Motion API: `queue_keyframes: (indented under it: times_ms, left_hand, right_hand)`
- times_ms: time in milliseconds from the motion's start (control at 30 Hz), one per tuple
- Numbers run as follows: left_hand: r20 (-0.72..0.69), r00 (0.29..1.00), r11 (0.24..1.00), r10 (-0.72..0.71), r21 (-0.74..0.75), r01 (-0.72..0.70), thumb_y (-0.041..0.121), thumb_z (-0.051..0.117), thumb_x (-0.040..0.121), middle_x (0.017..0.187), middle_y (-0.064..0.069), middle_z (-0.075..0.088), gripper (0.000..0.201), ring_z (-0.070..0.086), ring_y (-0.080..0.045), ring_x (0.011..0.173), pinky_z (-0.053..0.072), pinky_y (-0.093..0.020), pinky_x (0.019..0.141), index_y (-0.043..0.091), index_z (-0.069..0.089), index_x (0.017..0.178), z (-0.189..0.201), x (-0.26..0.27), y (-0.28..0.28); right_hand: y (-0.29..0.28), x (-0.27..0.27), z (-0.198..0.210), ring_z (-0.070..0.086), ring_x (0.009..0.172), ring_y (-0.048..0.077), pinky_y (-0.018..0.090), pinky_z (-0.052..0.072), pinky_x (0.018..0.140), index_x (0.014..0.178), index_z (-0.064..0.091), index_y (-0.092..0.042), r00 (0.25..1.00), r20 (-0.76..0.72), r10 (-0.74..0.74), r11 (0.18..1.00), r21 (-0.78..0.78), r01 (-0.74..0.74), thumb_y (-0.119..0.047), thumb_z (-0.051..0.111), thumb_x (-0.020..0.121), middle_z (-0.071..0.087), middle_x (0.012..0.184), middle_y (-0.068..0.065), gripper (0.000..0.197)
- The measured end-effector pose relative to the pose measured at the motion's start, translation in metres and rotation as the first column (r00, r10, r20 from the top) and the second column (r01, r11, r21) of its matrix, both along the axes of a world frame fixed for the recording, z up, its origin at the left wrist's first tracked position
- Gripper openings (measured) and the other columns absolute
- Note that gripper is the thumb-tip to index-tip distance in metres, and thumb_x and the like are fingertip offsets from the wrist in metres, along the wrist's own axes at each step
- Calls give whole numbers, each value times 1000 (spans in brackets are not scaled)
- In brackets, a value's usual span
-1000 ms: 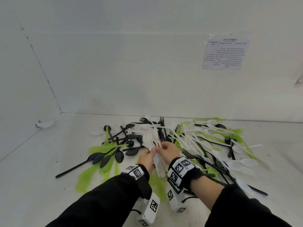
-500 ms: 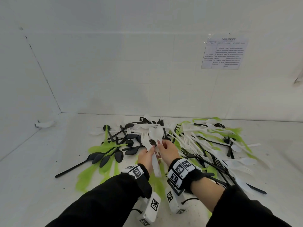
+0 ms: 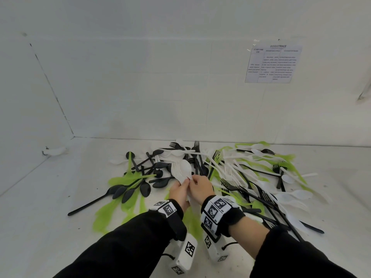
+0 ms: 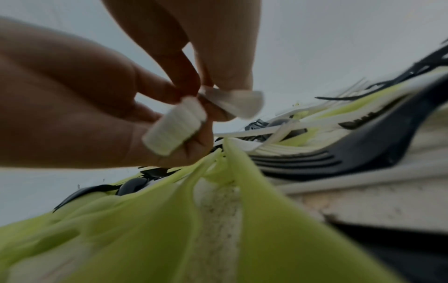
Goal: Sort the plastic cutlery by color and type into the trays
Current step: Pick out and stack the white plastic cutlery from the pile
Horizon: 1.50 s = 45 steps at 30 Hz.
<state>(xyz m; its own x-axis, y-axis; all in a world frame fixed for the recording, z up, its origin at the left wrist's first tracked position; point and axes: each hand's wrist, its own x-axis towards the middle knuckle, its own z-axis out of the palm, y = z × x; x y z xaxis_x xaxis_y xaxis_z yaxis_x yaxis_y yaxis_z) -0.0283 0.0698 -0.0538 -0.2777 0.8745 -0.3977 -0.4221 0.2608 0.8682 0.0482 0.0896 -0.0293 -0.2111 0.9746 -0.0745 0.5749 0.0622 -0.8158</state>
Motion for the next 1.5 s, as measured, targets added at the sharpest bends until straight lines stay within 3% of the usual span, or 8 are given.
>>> queue_keyframes:
  times_ms: [167,300,500,700,900,1133,1267,1500]
  left_hand:
    - [-73,996,999,44,20,-43,9,44,97,107,-19,64,19,60,-32,105,46,-46,98,4,59,109,-4,-2,2]
    - [-82,996,999,24,36,-21,9,45,97,114,-20,63,25,59,-32,109,44,-45,101,1,57,117,-4,-2,0]
    - [-102,995,999,-18,25,20,6,43,97,114,-21,62,18,58,-33,110,43,-46,102,7,60,103,-8,-5,-2]
    - [-18,1000,1000,-9,22,9,3,40,95,113,-29,59,29,60,-35,97,50,-43,80,-4,54,120,1,-3,-6]
    - [2,998,998,-55,-7,55,14,36,100,115,-27,59,34,59,-32,89,48,-36,70,-2,53,124,9,6,-11]
    - [-19,999,999,-33,17,33,13,37,101,83,-9,55,15,48,-20,56,43,-28,49,8,51,96,15,11,-10]
    - [-32,999,1000,2,5,-2,11,40,99,74,-8,49,19,44,-18,48,40,-23,44,11,48,82,16,12,-13]
    - [-34,999,1000,25,-6,-25,11,40,99,73,-9,49,20,45,-12,33,38,-24,47,10,48,81,18,21,-26]
  right_hand:
    - [2,-7,-4,47,86,20,22,32,77,92,68,-6,996,-61,-58,998,-29,57,-9,41,92,62,104,20,27]
    - [3,-4,-5,59,106,20,29,45,96,119,64,-12,990,-115,-86,993,-87,76,-13,45,93,66,114,5,33]
    - [-5,-1,-2,51,124,23,27,37,104,129,57,-13,996,-82,-22,995,-101,14,-14,42,96,59,130,8,37]
    - [-3,9,-8,65,98,25,41,52,91,76,58,-27,960,-247,-134,986,-127,105,-16,64,85,61,81,-4,16]
    - [-9,16,0,64,85,22,35,55,81,86,67,-17,975,-204,-82,995,-68,70,-18,58,90,67,90,7,10]
    - [15,51,20,58,106,21,22,41,89,103,69,-7,988,152,-25,998,66,16,4,45,86,66,112,8,31]
    - [25,69,12,57,113,27,33,47,98,113,67,-9,785,602,150,989,-101,-112,-16,52,91,63,120,10,28]
    - [20,67,11,57,113,27,30,45,93,117,64,-8,631,706,321,944,-184,-274,-25,52,94,62,122,11,31]
